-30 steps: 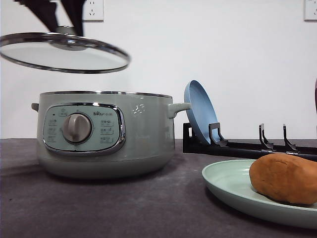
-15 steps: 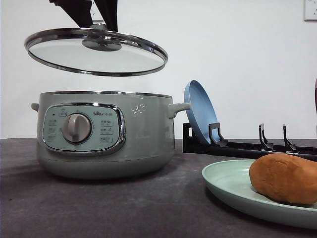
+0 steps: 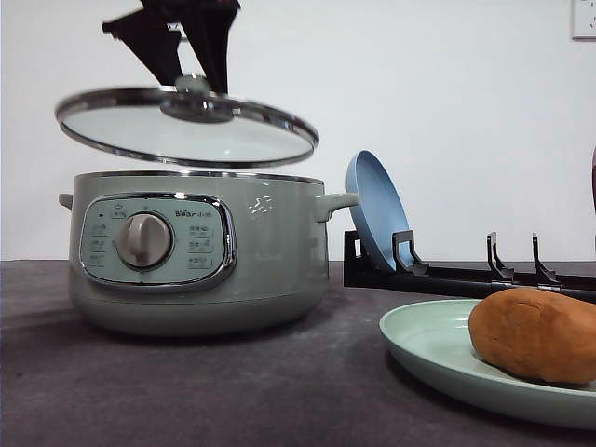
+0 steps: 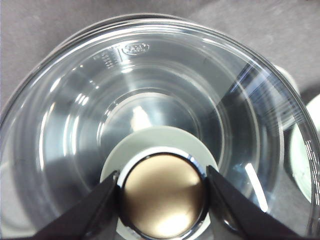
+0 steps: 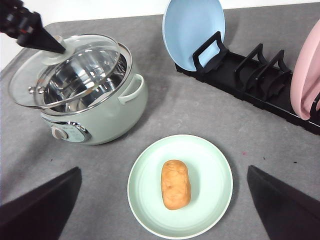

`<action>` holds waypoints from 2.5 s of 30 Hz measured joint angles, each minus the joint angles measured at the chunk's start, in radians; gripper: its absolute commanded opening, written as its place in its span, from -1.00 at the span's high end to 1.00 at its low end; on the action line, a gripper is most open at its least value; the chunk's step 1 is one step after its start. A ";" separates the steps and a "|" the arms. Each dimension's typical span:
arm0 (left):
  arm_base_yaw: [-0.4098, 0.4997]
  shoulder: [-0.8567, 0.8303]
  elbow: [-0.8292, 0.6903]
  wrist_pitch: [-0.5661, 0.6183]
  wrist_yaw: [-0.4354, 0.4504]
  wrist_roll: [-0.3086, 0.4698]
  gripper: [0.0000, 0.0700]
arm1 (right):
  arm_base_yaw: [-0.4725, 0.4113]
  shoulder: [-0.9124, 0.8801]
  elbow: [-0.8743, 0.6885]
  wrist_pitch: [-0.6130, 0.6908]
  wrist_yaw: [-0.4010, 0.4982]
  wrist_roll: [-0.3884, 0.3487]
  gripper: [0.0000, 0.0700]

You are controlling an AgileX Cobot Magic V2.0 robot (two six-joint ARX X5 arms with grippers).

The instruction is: Transfer potato from steamer to green plate

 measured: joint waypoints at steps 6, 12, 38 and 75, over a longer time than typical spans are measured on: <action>0.000 0.015 0.000 0.001 0.000 0.000 1.00 | 0.000 0.000 0.000 0.000 0.000 0.000 -1.00; 0.000 0.051 0.000 0.002 0.000 0.000 1.00 | 0.000 0.000 0.000 0.000 0.000 0.000 -1.00; 0.001 0.069 0.000 0.047 -0.002 0.048 1.00 | 0.000 0.000 0.000 0.000 0.000 0.000 -1.00; 0.036 0.110 0.015 0.033 0.056 0.042 -0.86 | 0.000 0.000 0.000 0.000 0.049 -0.021 -1.00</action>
